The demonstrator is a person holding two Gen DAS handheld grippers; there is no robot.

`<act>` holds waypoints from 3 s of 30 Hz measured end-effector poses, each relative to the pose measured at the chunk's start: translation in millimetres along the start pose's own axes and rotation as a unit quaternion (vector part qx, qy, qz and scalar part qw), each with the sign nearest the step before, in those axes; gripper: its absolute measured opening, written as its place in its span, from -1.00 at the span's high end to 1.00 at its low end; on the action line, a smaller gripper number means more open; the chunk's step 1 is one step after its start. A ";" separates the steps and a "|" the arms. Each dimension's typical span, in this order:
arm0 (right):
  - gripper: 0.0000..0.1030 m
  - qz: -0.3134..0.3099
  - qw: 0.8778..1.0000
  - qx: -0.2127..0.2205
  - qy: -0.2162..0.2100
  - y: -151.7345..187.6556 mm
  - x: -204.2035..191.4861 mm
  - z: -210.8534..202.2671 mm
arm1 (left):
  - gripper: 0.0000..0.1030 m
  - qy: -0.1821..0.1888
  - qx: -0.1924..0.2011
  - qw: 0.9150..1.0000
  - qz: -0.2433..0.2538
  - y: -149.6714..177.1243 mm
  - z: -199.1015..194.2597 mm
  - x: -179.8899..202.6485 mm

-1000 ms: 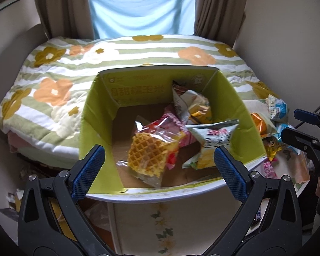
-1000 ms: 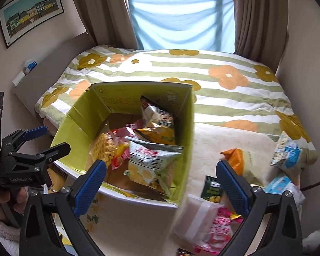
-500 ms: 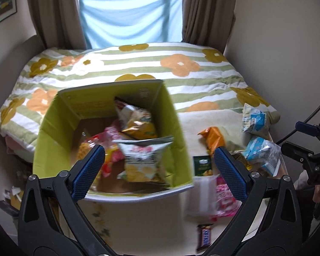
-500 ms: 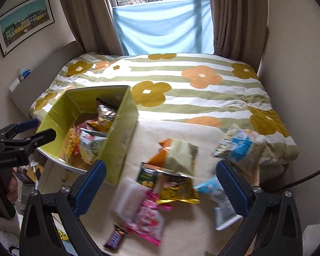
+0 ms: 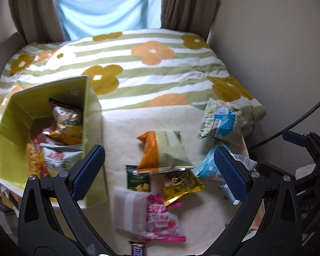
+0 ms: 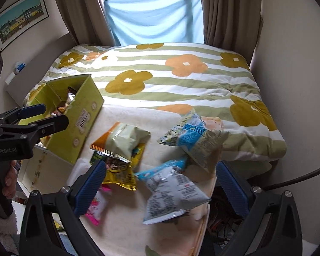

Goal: Organize snacks
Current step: 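Move both tools back toward the remaining snacks on the table, then grasp the orange-and-green bag with the left tool while the right grasps a blue-white packet, then carry both bags over the box and open both tools to drop them in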

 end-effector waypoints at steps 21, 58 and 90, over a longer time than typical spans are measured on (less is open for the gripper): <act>-0.99 -0.025 0.991 -0.129 -0.038 39.3 16.3 103.0 | -0.97 0.002 -0.160 0.986 -0.039 15.3 167.3 -3.4; -0.36 -0.095 0.983 -0.155 -0.023 66.0 -6.2 127.2 | -0.22 0.008 -0.149 0.988 -0.046 20.6 145.4 -11.0; -0.15 -0.103 0.994 0.023 0.021 -31.9 -125.8 -9.7 | -0.22 -0.007 0.016 0.998 -0.065 -4.6 -68.2 -126.9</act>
Point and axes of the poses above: each gripper's, at about its wrist camera, not at the fingertips, and z roughly the way its jaws point, x to its right, y to its underside, the point moved 6 cm from there along z, roughly the way its jaws point, and after that the axes turned 1 degree about z, right-handed, at the moved point
